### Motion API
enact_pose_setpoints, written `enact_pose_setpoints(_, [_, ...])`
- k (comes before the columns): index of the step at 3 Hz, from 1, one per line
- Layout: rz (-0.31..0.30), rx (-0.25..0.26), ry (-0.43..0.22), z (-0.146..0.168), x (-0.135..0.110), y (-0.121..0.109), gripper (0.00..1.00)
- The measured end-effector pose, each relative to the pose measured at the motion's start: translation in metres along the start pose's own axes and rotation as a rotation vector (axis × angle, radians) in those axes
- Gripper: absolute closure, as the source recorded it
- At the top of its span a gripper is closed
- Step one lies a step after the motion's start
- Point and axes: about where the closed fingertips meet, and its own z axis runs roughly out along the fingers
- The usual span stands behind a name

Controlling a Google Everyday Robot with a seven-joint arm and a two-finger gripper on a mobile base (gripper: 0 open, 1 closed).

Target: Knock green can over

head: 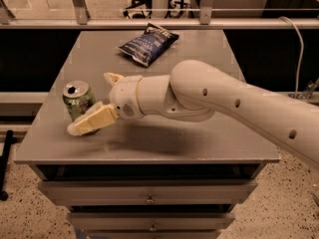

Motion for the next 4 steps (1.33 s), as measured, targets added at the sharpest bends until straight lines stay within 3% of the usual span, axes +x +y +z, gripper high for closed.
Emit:
enact_pose_setpoints(2, [0.051,0.153,-0.065,0.02,-0.023,-0.034,0.0])
enact_pose_setpoints(3, [0.09,0.266,-0.077,0.023,-0.045,-0.056,0.0])
enact_pose_setpoints(4, [0.15,0.411,-0.069,0.023,-0.057,-0.079,0.0])
